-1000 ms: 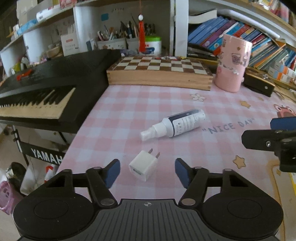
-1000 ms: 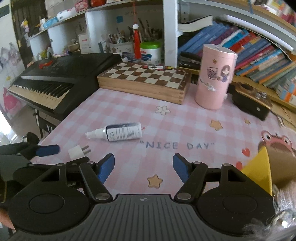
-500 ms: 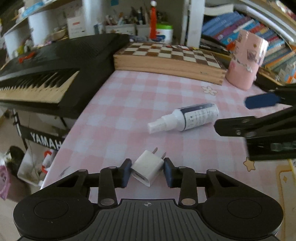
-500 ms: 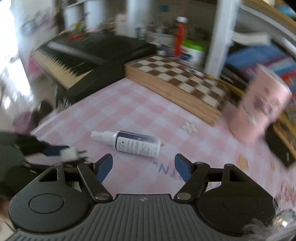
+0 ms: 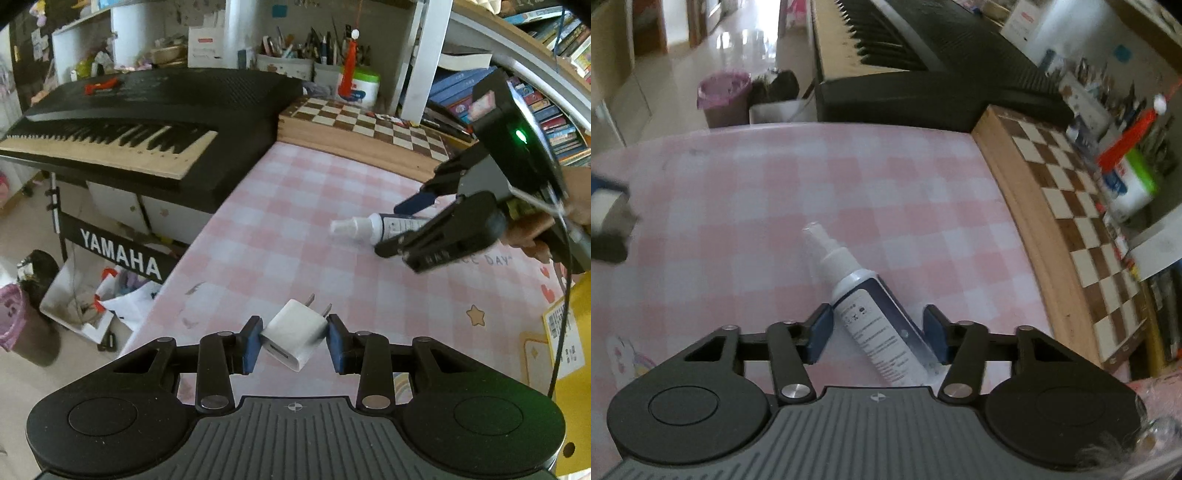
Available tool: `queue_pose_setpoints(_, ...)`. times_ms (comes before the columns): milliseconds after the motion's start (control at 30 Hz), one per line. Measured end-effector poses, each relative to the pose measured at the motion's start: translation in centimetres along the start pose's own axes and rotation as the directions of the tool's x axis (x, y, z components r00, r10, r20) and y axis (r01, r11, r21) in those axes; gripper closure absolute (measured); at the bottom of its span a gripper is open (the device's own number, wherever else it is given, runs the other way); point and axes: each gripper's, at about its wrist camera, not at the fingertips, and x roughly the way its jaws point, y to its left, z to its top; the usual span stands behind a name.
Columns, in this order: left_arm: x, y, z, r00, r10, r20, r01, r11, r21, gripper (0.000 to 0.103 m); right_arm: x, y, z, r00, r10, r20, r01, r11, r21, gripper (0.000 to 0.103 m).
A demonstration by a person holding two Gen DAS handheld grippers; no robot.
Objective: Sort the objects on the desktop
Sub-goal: 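Close the left tool on the white plug while the right tool grasps the spray bottle, then carry the white plug and spray bottle with both tools over the yellow box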
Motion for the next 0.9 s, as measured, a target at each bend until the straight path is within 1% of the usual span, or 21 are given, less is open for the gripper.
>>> queue_pose_setpoints(33, -0.2, 0.2, 0.0, 1.000, 0.003, 0.003, -0.003, 1.000, -0.006, 0.067, 0.0, -0.7, 0.1, 1.000, 0.018, -0.009, -0.018, 0.998, 0.062, 0.062)
queue_pose_setpoints(67, -0.5, 0.4, 0.0, 1.000, 0.002, 0.005, -0.002, 1.000, -0.015, 0.068, 0.0, -1.4, 0.0, 0.999, 0.046, -0.014, -0.044, 0.989, 0.145, 0.068)
queue_pose_setpoints(100, -0.7, 0.6, 0.0, 1.000, 0.001, 0.009, -0.001, 1.000, -0.025, 0.068, -0.2, -1.9, -0.3, 0.998, 0.069, -0.015, -0.064, 0.976, 0.207, 0.071)
queue_pose_setpoints(167, -0.9, 0.9, 0.0, 1.000, 0.002, 0.014, -0.001, 0.999, -0.033, 0.068, -0.7, -2.7, -1.4, 0.994, 0.112, -0.011, -0.102, 0.936, 0.336, 0.072)
queue_pose_setpoints(233, -1.0, 1.1, 0.0, 1.000, 0.000, 0.013, 0.000, 0.999, -0.035, 0.068, -1.2, -2.5, -2.2, 0.993, 0.115, 0.001, -0.106, 0.912, 0.397, 0.072)
queue_pose_setpoints(300, -0.8, 1.1, -0.1, 1.000, 0.004, 0.006, -0.004, 0.999, -0.034, 0.068, -1.4, -2.1, -2.9, 0.996, 0.092, 0.013, -0.089, 0.899, 0.429, 0.072)
queue_pose_setpoints(333, -0.6, 1.0, -0.2, 1.000, 0.010, 0.000, -0.010, 0.999, -0.032, 0.068, -1.5, -1.7, -3.1, 0.997, 0.067, 0.030, -0.073, 0.896, 0.437, 0.072)
queue_pose_setpoints(433, -0.3, 1.1, -0.2, 1.000, 0.012, -0.012, -0.012, 0.999, -0.046, 0.067, -1.6, 0.1, -3.3, 0.999, -0.013, 0.044, -0.005, 0.914, 0.405, 0.072)
queue_pose_setpoints(467, -0.4, 1.1, -0.2, 1.000, 0.006, -0.010, -0.006, 0.999, -0.052, 0.068, -1.7, 0.5, -3.3, 0.998, -0.037, 0.047, 0.015, 0.913, 0.408, 0.073)
queue_pose_setpoints(500, -0.5, 1.1, -0.2, 1.000, 0.002, -0.004, -0.002, 0.999, -0.053, 0.068, -1.6, 0.7, -3.3, 0.997, -0.056, 0.044, 0.032, 0.904, 0.427, 0.073)
queue_pose_setpoints(600, -1.2, 1.0, 0.1, 1.000, -0.009, 0.023, 0.009, 0.999, -0.036, 0.068, -2.8, 1.5, -4.1, 0.993, -0.118, 0.014, 0.095, 0.862, 0.499, 0.073)
queue_pose_setpoints(633, -1.5, 1.0, 0.2, 0.999, -0.015, 0.032, 0.016, 0.999, -0.033, 0.068, -3.6, 1.9, -4.5, 0.989, -0.149, 0.013, 0.121, 0.848, 0.515, 0.073)
queue_pose_setpoints(700, -2.3, 0.8, 0.4, 0.998, -0.037, 0.051, 0.039, 0.999, -0.024, 0.068, -5.5, 2.7, -5.3, 0.982, -0.189, 0.022, 0.145, 0.817, 0.558, 0.073)
queue_pose_setpoints(833, -3.8, 0.5, 0.4, 0.993, -0.075, 0.091, 0.072, 0.997, 0.029, 0.067, -9.3, 4.6, -6.9, 0.967, -0.244, 0.067, 0.142, 0.742, 0.655, 0.073)
queue_pose_setpoints(900, -4.5, 0.5, 0.4, 0.991, -0.098, 0.097, 0.094, 0.995, 0.039, 0.068, -11.1, 5.8, -7.4, 0.958, -0.270, 0.093, 0.129, 0.702, 0.701, 0.073)
